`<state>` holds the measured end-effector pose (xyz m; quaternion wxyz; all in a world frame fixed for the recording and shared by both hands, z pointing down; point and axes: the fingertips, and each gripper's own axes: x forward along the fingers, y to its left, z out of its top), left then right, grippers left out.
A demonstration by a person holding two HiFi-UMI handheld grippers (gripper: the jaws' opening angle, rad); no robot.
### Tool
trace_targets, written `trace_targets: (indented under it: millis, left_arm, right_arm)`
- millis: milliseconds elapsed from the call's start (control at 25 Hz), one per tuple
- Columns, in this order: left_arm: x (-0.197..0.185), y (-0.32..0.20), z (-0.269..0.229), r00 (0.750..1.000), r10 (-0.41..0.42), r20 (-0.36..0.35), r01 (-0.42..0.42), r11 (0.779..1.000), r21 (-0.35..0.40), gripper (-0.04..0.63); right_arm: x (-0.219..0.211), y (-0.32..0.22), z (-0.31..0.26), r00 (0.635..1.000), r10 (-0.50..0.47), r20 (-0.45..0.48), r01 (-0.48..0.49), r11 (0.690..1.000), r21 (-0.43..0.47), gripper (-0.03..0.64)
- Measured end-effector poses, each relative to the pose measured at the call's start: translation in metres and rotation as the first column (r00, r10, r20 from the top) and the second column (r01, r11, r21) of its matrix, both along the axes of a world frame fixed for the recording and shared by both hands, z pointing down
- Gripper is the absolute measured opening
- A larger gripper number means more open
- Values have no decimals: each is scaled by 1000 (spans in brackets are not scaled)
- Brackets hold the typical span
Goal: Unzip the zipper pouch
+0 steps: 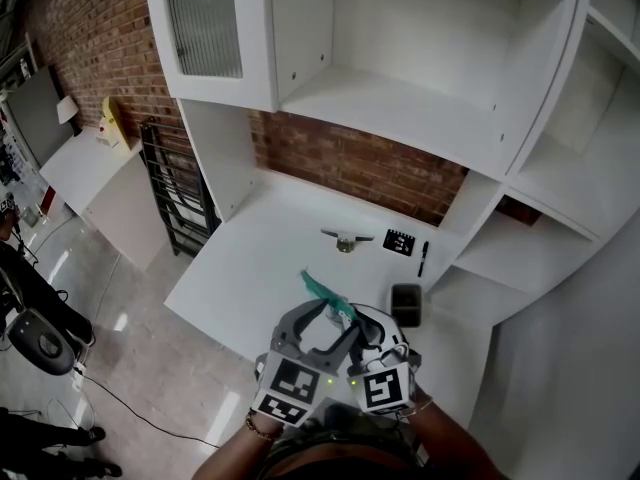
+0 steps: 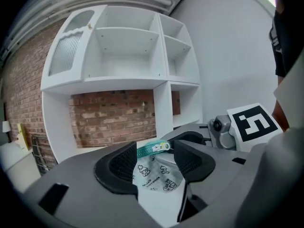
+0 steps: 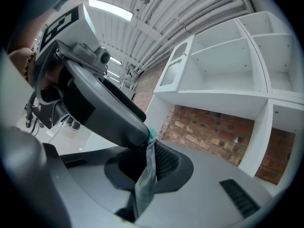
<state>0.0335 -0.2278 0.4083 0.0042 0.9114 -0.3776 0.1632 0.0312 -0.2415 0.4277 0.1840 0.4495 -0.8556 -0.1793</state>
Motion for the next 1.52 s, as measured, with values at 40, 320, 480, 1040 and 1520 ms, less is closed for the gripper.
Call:
trace_targets:
  millis: [40, 320, 480, 1040, 1520]
  left_arm:
    - [0, -1, 1, 1000, -2, 4, 2, 1000, -4, 238]
    - [-2, 1, 3, 999, 18, -41, -20, 999, -37, 138]
    - [-4, 2, 3, 997, 42, -66, -45, 998, -53, 115]
    - [-18, 3, 3, 987, 60, -150, -77, 991, -111, 14]
    - [-18, 1, 9, 976, 73, -204, -113, 976, -187, 5]
  right_arm:
    - [0, -1, 1, 1000, 7, -11, -6, 1000, 8, 15]
    - [-1, -1, 5, 1000, 8, -16, -7, 1000, 9, 15]
    - [-2, -1, 5, 1000, 0, -23, 0, 1000, 4, 15]
    - [-3, 6, 12, 999, -30, -43, 29, 999, -23, 15]
    - [-3, 8, 16, 997, -50, -67, 50, 999, 1, 9]
